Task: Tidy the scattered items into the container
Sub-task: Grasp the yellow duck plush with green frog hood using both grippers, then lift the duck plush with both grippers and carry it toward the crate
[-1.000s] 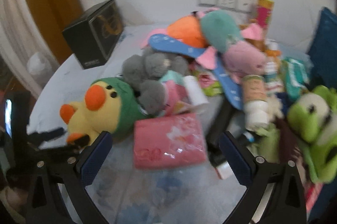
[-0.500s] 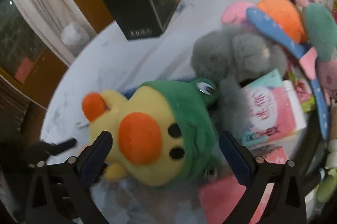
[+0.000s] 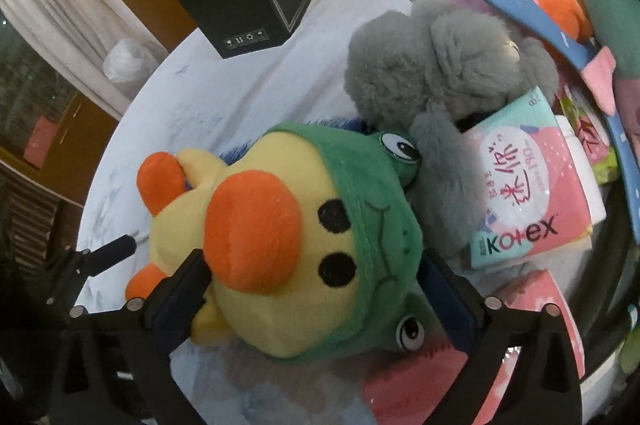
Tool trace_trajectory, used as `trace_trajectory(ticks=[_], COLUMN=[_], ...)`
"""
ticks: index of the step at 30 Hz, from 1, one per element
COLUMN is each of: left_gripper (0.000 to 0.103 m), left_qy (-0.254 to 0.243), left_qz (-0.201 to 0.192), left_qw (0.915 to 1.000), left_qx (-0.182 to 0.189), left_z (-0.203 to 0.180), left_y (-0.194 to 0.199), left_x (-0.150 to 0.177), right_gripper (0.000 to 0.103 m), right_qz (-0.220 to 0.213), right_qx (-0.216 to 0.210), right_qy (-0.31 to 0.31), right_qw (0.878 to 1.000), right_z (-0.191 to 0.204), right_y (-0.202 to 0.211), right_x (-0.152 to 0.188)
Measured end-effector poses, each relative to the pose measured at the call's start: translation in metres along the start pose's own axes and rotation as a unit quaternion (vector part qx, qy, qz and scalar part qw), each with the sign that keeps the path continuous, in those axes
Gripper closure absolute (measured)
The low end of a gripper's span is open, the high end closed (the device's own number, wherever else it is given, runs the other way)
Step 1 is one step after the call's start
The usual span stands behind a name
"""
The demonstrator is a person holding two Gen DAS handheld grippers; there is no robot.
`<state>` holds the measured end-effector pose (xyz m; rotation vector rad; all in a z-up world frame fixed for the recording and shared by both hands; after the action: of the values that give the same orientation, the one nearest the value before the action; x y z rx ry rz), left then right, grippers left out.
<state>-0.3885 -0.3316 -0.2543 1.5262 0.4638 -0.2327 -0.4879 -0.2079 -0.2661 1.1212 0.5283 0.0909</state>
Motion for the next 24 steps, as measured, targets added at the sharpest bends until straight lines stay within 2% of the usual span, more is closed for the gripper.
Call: trace_trajectory(ticks=[2,3,6,8,11,13,16,18,19,20,23,24], left_gripper=[0.034,0.04,0.045,0.054,0.062,0.062,0.061,0.047,0.033,0.026,0.026,0.026], left_qy=[-0.006,-0.007,-0.011,-0.017,-0.032,-0.038,-0.028,-0.022,-0.02,-0.018,-0.017,-0.024], left_qz=[-0.001,-0.002,-0.009,-0.015,-0.025,-0.027,-0.018,-0.009,-0.007,-0.007,-0.005,-0.004], left_qw=[0.9996,0.9993,0.9991,0.999,0.9986,0.9983,0.9985,0.9989,0.9992,0.9994,0.9993,0.9992], left_qx=[0.027,0.037,0.041,0.039,0.034,0.035,0.044,0.04,0.035,0.029,0.032,0.031], left_z=[-0.001,-0.003,-0.006,-0.008,-0.011,-0.011,-0.007,0.0,0.003,0.006,0.008,0.005], left_y=[-0.002,-0.001,0.003,0.009,0.02,0.025,0.026,0.026,0.027,0.029,0.026,0.023], left_x=[0.001,0.001,0.002,0.001,-0.001,-0.002,-0.001,0.004,0.007,0.01,0.014,0.013], right_gripper=[0.004,0.006,0.013,0.017,0.02,0.022,0.022,0.022,0.022,0.022,0.021,0.018], right_qz=[0.003,0.004,-0.006,-0.017,-0.033,-0.043,-0.035,-0.028,-0.023,-0.02,-0.01,-0.007], right_qx=[-0.002,-0.003,0.005,0.009,0.013,0.017,0.026,0.026,0.025,0.022,0.011,0.009], right_qy=[0.0,0.0,0.005,0.009,0.013,0.017,0.013,0.004,-0.001,-0.005,-0.019,-0.023], right_qw=[1.0,1.0,1.0,1.0,0.999,0.999,0.999,0.999,0.999,1.0,1.0,1.0], right_z=[0.001,0.002,0.007,0.011,0.017,0.021,0.023,0.02,0.018,0.016,0.01,0.008], right_y=[-0.003,-0.005,-0.004,0.002,0.012,0.021,0.024,0.024,0.024,0.025,0.024,0.023], right_x=[0.001,0.001,0.002,0.005,0.006,0.007,0.009,0.015,0.019,0.022,0.03,0.031])
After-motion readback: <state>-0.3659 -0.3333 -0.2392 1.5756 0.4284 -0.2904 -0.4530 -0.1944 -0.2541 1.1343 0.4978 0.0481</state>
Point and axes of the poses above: each gripper's, at about its wrist camera, not at the fingertips, and y roughly against the way its jaws point, z to its left, x to its underside, the point moved 1 cm from there along -y, roughly the way its jaws point, and after that the axes turned 3 degrees about -y, right-handed, at the moved point
